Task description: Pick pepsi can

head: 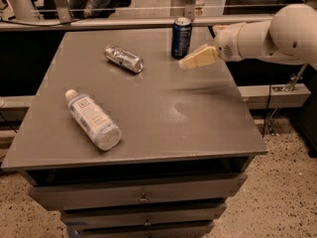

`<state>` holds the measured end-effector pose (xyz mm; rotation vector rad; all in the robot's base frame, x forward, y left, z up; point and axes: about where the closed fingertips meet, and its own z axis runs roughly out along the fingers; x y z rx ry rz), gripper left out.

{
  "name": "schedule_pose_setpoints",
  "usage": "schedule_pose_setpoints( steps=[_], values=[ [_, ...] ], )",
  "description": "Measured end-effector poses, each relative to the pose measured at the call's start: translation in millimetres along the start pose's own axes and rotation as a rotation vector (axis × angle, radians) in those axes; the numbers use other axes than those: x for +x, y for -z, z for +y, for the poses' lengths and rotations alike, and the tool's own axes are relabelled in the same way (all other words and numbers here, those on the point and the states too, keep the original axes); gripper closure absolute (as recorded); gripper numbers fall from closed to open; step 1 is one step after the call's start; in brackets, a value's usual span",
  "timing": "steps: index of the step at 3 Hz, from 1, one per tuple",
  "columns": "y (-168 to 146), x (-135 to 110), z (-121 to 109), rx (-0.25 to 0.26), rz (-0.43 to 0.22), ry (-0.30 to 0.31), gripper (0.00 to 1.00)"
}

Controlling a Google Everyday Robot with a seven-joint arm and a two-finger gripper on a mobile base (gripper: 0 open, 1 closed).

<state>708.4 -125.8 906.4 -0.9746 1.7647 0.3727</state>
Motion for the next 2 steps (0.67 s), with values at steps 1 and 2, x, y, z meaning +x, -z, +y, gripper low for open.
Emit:
schedule_pose_setpoints(
  steps=[1,2],
  values=[
    [-44.5,-6.3,-12.2,-0.013,-0.086,-0.025,0.00],
    [-79.3,-10.1,-34.3,0.006,-0.163,-0.011,0.00]
  ],
)
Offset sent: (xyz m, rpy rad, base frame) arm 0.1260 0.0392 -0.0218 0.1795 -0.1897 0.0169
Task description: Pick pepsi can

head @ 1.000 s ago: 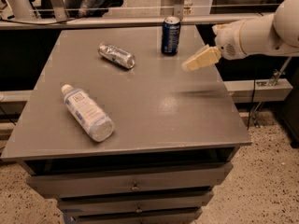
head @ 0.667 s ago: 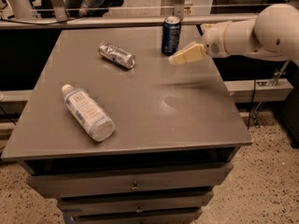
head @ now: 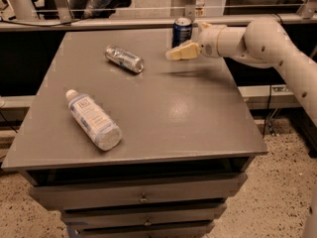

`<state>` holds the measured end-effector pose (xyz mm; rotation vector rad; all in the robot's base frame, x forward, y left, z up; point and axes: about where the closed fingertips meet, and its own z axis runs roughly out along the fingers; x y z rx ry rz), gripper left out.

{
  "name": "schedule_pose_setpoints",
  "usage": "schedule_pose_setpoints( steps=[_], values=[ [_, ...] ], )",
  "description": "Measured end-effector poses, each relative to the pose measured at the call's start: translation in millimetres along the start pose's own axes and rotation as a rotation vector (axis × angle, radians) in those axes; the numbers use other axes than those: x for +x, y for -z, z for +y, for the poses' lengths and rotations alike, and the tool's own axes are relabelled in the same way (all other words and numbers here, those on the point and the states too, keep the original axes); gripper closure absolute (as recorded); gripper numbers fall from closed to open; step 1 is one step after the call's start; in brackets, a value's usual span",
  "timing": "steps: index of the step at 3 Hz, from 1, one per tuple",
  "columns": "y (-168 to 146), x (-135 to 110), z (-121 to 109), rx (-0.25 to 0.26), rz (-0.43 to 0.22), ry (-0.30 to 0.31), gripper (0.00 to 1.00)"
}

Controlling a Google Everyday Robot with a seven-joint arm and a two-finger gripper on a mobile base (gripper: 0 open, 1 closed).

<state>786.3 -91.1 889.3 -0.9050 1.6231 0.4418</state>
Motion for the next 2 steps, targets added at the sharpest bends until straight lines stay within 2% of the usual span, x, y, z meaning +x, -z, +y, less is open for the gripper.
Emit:
schedule_pose_setpoints(
  steps=[1,2],
  values=[
    [-17.7,3.3,-18.4,0.026,-0.051,0.015,0.00],
    [-30.8,2.6,-27.5,0.040,-0.097,-0.002,0.19]
  ],
)
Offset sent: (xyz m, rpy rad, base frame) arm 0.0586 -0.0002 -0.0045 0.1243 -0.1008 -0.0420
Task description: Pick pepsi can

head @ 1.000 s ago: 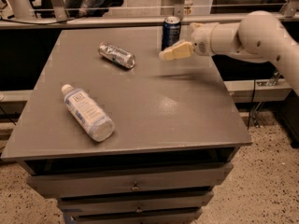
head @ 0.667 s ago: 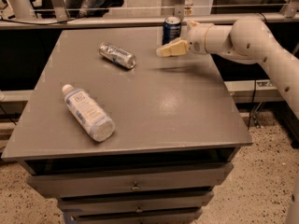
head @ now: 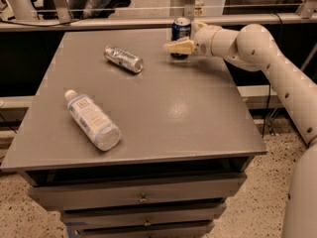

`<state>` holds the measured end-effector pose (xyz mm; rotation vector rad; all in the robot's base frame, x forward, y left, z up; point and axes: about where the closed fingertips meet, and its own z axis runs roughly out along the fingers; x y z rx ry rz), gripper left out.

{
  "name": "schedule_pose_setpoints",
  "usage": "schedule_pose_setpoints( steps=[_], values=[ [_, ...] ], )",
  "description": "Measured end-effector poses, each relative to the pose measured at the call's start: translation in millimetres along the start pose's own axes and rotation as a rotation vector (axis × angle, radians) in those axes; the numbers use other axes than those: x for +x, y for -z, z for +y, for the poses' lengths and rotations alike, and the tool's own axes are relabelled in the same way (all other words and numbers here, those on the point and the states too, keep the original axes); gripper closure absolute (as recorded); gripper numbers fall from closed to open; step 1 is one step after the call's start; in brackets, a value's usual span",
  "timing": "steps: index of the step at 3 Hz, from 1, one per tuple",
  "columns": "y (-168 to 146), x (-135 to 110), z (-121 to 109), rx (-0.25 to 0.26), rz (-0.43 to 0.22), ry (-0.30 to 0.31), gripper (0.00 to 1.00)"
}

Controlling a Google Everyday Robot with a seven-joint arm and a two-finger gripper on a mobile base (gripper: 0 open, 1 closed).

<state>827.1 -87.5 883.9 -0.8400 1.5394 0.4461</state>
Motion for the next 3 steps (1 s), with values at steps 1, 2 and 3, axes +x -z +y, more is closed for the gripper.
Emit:
schedule_pose_setpoints(
  steps=[1,2,3],
  values=[
    [-1.7,-1.1,-2.2,0.006,-0.013,-0.018,0.42],
    [9.1,-12.8,10.9,-0.012,-0.005,-0.066,0.65],
    [25.2,-37.7,39.3,-0.078,-0.036,-0.111,0.88]
  ],
)
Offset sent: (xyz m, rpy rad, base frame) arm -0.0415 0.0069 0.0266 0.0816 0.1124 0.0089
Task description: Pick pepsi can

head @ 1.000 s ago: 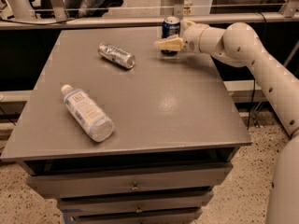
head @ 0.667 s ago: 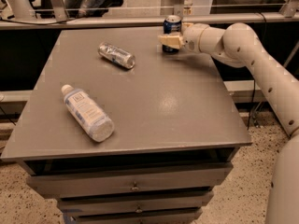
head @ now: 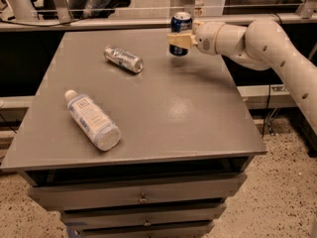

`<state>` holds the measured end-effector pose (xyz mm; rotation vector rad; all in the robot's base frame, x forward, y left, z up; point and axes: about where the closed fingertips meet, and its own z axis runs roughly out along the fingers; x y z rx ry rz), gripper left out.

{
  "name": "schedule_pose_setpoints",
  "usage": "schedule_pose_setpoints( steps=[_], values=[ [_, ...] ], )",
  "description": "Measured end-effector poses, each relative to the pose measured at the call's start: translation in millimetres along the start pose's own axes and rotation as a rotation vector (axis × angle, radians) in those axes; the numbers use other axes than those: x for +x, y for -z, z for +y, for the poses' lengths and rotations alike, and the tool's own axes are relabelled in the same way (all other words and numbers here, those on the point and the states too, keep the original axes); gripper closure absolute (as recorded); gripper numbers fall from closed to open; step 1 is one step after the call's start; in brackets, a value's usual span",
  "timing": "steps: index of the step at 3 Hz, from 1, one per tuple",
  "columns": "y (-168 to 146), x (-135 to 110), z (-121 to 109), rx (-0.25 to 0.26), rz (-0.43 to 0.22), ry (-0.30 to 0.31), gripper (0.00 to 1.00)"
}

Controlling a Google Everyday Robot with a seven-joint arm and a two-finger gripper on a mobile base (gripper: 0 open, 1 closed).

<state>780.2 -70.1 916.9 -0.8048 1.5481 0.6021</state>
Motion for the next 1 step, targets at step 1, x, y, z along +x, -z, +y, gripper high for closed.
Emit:
schedule_pose_setpoints(
  steps=[1],
  values=[
    [16.3,-28.6,37.0,-0.096,-0.053,-0.053,1.00]
  ],
)
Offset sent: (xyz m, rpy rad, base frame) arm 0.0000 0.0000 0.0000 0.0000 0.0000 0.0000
